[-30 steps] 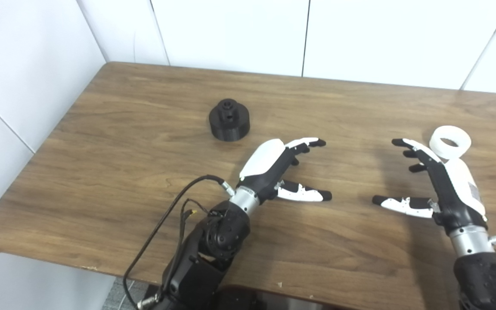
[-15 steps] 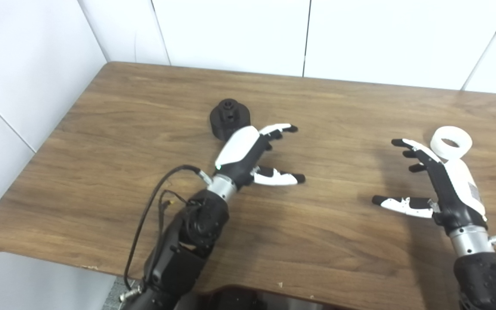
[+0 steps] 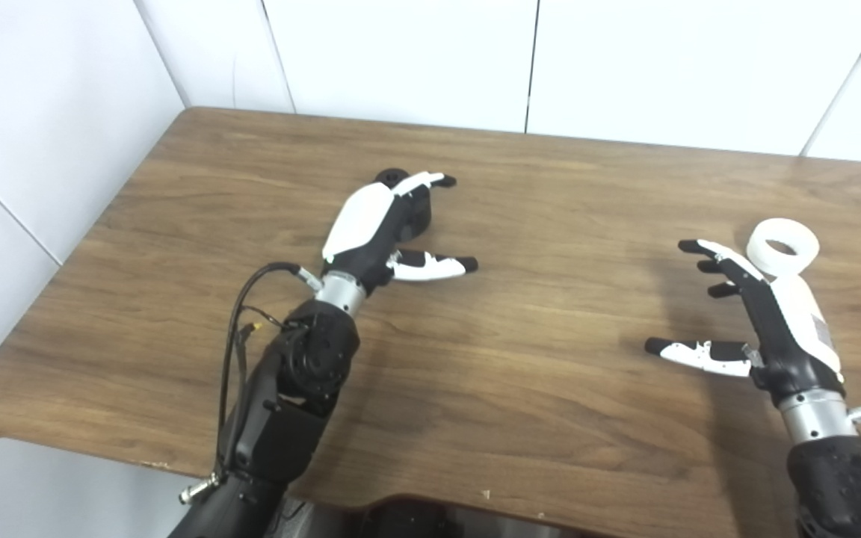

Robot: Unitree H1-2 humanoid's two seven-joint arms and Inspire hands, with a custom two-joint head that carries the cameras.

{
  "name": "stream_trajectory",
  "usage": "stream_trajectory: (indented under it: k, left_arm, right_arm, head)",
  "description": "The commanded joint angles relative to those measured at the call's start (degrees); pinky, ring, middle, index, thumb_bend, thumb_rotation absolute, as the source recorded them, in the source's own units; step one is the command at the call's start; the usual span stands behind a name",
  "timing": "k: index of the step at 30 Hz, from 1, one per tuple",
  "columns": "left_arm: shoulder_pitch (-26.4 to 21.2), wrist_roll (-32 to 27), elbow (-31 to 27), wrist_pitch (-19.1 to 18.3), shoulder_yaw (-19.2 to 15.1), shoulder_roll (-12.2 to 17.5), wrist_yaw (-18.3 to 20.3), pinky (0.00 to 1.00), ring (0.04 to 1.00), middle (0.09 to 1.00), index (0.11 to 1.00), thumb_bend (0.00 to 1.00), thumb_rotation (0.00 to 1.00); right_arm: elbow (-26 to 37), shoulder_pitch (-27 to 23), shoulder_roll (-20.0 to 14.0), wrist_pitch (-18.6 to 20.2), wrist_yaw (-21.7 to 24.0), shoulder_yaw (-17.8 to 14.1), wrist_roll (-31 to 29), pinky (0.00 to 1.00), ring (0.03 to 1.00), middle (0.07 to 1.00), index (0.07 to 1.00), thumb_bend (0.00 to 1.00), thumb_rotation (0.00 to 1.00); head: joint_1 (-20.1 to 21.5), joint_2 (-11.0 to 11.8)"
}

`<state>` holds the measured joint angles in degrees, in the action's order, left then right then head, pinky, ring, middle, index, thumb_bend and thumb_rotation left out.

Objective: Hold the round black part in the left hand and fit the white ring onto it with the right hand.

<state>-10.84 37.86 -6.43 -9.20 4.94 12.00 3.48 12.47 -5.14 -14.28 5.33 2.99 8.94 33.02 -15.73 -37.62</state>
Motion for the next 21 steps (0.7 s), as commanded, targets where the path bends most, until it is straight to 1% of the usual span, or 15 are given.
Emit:
stream_trajectory:
  k: [1,4,8,12,14,18,21]
  left_arm:
    - [-2.8,0.8,-1.3,1.1,-1.4,1.7,-3.1,0.72,0.872,0.913,0.827,0.87,0.35]
    - [-3.4,1.0,-1.9,0.2,-2.4,2.5,-3.6,0.71,0.875,0.925,0.841,0.87,0.38]
    - [-4.3,1.2,-3.2,-1.1,-4.0,3.2,-3.9,0.71,0.879,0.931,0.835,0.88,0.37]
    - [-5.2,1.7,-3.9,-1.6,-5.0,4.7,-3.9,0.71,0.875,0.924,0.84,0.87,0.38]
    - [-5.6,1.7,-4.3,-2.2,-5.3,5.2,-3.7,0.68,0.847,0.918,0.843,0.87,0.38]
    - [-6.0,1.9,-5.0,-3.0,-5.4,5.7,-3.9,0.69,0.838,0.886,0.838,0.87,0.39]
    - [-6.1,1.7,-4.3,-2.8,-5.6,6.2,-4.5,0.68,0.831,0.884,0.84,0.88,0.4]
  right_arm:
    - [1.0,-1.8,-0.1,-2.0,-1.1,-0.5,0.2,0.69,0.816,0.867,0.82,0.81,0.16]
    - [0.8,-1.8,-0.3,-2.1,-1.3,-0.6,0.2,0.69,0.815,0.867,0.821,0.81,0.17]
    - [0.7,-1.7,-0.3,-2.0,-1.4,-0.5,0.6,0.68,0.814,0.867,0.821,0.81,0.17]
    - [0.4,-1.7,0.1,-2.2,-1.5,-0.6,0.1,0.69,0.816,0.866,0.82,0.81,0.16]
    - [0.5,-1.7,0.3,-2.0,-1.4,-0.5,0.0,0.69,0.816,0.866,0.819,0.81,0.16]
    - [0.6,-1.6,0.3,-1.4,-1.2,-0.3,0.4,0.68,0.819,0.872,0.823,0.81,0.17]
    - [0.4,-1.5,0.2,-1.7,-1.4,-0.2,0.5,0.68,0.819,0.873,0.824,0.8,0.18]
  head:
    - [0.0,0.0]
    - [-0.2,-0.1]
    - [-0.3,0.0]
    - [-0.3,0.0]
    - [-0.1,-0.1]
    - [-0.1,-0.2]
    - [0.0,-0.1]
